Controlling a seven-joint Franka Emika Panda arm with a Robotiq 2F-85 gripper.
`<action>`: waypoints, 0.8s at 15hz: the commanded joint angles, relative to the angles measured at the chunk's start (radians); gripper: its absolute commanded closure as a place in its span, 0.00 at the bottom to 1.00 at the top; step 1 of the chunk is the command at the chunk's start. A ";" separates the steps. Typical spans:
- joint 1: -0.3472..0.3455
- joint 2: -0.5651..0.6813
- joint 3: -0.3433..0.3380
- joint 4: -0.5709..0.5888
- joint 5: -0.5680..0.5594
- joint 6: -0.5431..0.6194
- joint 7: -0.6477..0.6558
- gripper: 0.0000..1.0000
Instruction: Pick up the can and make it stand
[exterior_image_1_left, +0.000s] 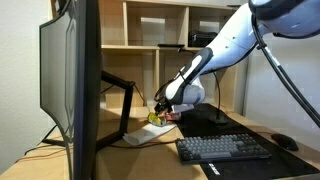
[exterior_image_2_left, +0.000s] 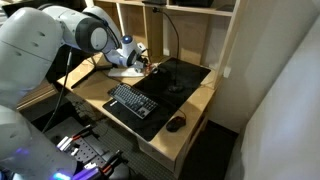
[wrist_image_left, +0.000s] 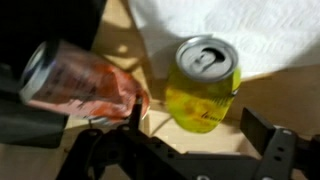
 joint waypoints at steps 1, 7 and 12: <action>-0.059 -0.014 0.030 0.144 0.011 -0.180 -0.051 0.00; -0.128 -0.019 0.156 0.226 0.119 -0.487 -0.241 0.00; -0.060 -0.032 0.072 0.210 0.147 -0.626 -0.232 0.00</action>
